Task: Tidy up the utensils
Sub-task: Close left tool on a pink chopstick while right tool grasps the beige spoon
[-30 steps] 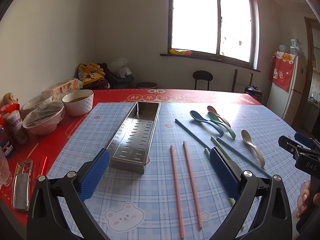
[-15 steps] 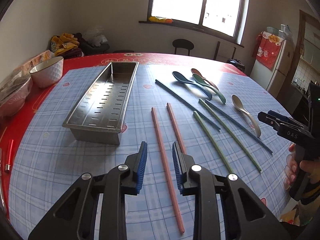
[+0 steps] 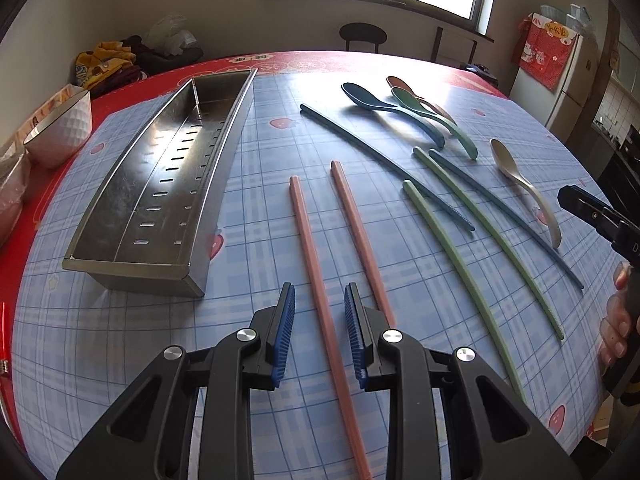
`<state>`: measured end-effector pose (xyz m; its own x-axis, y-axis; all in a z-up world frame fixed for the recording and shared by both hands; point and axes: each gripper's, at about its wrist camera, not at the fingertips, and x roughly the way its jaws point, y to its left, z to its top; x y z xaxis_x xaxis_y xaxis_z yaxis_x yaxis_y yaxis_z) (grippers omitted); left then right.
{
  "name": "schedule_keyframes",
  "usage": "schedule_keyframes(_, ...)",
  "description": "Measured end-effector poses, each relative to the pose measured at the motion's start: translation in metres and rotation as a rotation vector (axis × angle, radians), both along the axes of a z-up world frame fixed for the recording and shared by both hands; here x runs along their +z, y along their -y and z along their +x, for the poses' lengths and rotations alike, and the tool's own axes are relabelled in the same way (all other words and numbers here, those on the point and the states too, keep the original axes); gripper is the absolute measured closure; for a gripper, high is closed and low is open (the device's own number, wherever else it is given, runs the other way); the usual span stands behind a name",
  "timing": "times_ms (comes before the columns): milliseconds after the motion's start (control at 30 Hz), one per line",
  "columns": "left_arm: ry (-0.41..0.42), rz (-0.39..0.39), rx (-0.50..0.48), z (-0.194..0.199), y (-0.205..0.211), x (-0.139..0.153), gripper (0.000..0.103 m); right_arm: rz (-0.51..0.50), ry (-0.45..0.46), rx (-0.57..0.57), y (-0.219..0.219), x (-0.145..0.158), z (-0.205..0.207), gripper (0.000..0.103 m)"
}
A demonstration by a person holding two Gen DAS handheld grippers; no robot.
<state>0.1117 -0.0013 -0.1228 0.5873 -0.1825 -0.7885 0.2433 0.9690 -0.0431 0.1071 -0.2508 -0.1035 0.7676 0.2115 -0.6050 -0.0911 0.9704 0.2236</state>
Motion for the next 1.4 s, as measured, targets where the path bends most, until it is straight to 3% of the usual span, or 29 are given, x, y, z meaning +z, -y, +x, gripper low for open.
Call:
schedule_keyframes(267, 0.027, 0.046, 0.0, -0.001, 0.007, -0.001, 0.079, 0.018, -0.009, -0.007, 0.004, -0.002, 0.001, 0.037)
schedule_keyframes(333, 0.036, 0.056, 0.004, -0.003, 0.009, -0.001, 0.095, 0.028, -0.019, -0.009, 0.007, -0.003, 0.001, 0.037)
schedule_keyframes(467, 0.055, 0.094, 0.026, -0.006, 0.013, -0.001, 0.097, 0.053, -0.04, -0.009, 0.009, -0.006, 0.004, 0.037)
schedule_keyframes(700, 0.087, 0.014, 0.072, -0.009, -0.004, 0.007, 0.097, 0.07, -0.05, 0.008, 0.008, -0.007, 0.005, 0.037)
schedule_keyframes(1033, 0.13, -0.035, 0.071, -0.016, -0.01, 0.013, 0.097, 0.156, -0.115, 0.005, 0.018, -0.019, 0.015, 0.063)
schedule_keyframes(1300, 0.147, -0.08, 0.068, -0.019, -0.015, 0.016, 0.097, 0.243, -0.235, -0.057, 0.036, -0.035, 0.033, 0.079)
schedule_keyframes(1400, 0.151, -0.094, 0.066, -0.019, -0.017, 0.016, 0.097, 0.355, -0.277, -0.042, 0.044, -0.043, 0.04, 0.088)
